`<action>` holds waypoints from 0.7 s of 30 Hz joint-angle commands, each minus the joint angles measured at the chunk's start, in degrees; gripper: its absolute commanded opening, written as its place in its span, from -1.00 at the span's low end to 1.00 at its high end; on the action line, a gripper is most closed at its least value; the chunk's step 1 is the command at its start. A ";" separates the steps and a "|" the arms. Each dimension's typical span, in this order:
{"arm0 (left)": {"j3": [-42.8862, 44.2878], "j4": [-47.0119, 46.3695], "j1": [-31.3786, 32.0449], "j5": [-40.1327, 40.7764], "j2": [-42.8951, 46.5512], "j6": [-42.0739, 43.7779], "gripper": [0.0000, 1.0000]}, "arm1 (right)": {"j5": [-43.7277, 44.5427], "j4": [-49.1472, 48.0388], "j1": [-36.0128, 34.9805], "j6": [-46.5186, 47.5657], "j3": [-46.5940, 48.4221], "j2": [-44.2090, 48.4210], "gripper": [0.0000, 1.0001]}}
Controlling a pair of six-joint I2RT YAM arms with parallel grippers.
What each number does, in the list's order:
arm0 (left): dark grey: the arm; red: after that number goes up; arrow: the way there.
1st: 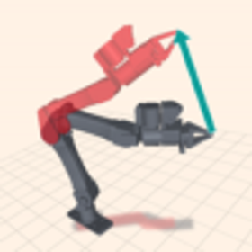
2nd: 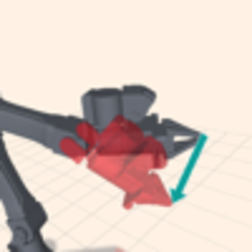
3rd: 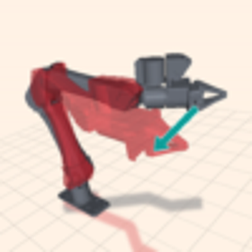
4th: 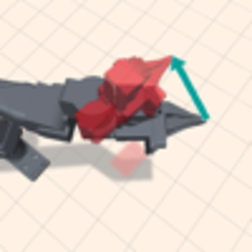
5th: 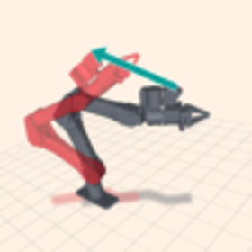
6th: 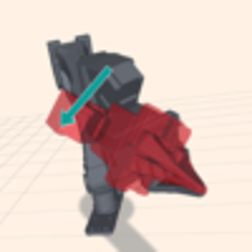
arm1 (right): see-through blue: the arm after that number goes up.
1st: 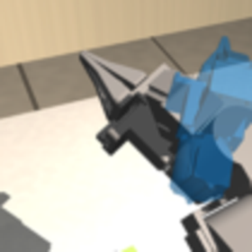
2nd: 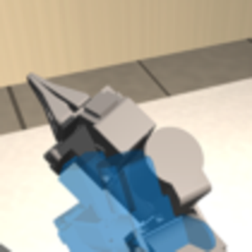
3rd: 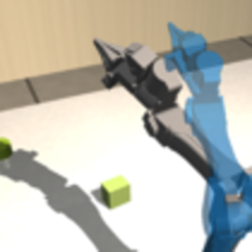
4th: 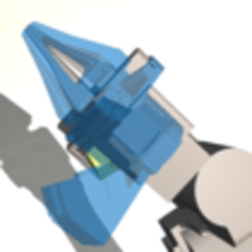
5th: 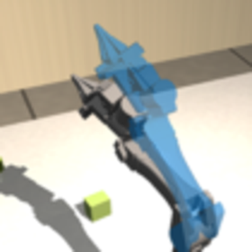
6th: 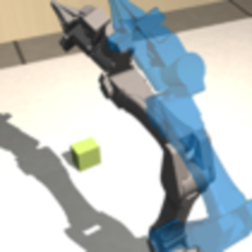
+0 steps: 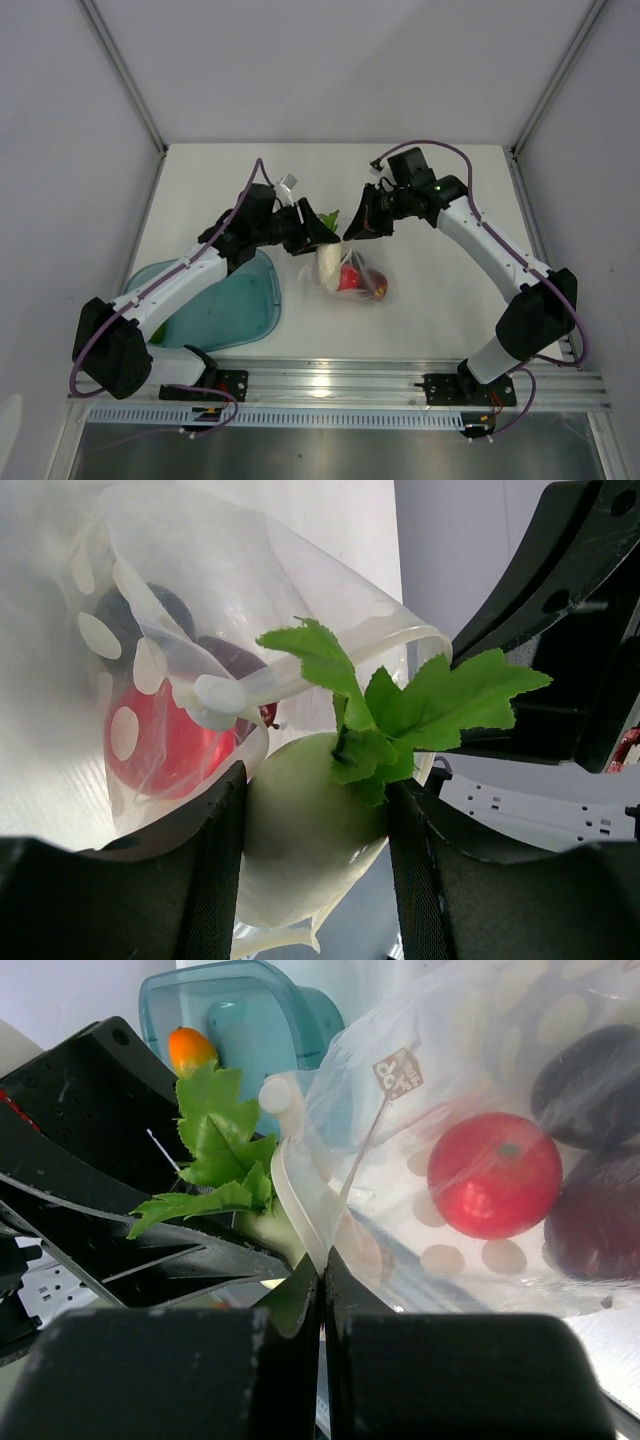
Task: Place the food in the zip-top bag and seal the zipper
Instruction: Place the fake vegetable in the zipper food storage bag.
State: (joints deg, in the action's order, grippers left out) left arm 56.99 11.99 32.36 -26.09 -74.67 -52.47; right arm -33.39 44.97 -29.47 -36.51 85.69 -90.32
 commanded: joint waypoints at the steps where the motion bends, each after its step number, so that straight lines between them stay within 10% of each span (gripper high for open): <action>1: -0.04 0.05 0.60 -2.39 -0.30 1.40 -0.97 | -1.77 -2.43 0.64 -0.84 -0.26 2.17 -1.00; 15: 0.58 4.10 2.27 -1.86 2.43 6.50 -0.96 | -2.91 -4.72 1.17 -2.51 -2.63 2.61 -1.00; 19: 1.37 6.89 2.53 -1.51 1.03 7.20 -0.16 | -3.00 -4.98 1.17 -2.77 -3.07 2.70 -1.00; 21: 1.72 7.70 2.62 -0.98 0.76 7.38 0.64 | -3.00 -5.07 1.17 -2.86 -3.51 2.96 -1.00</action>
State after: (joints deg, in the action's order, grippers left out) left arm 57.01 17.78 34.35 -27.14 -73.60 -46.59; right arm -35.11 41.87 -28.60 -38.41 82.50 -89.78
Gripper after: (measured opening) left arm 0.738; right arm 0.003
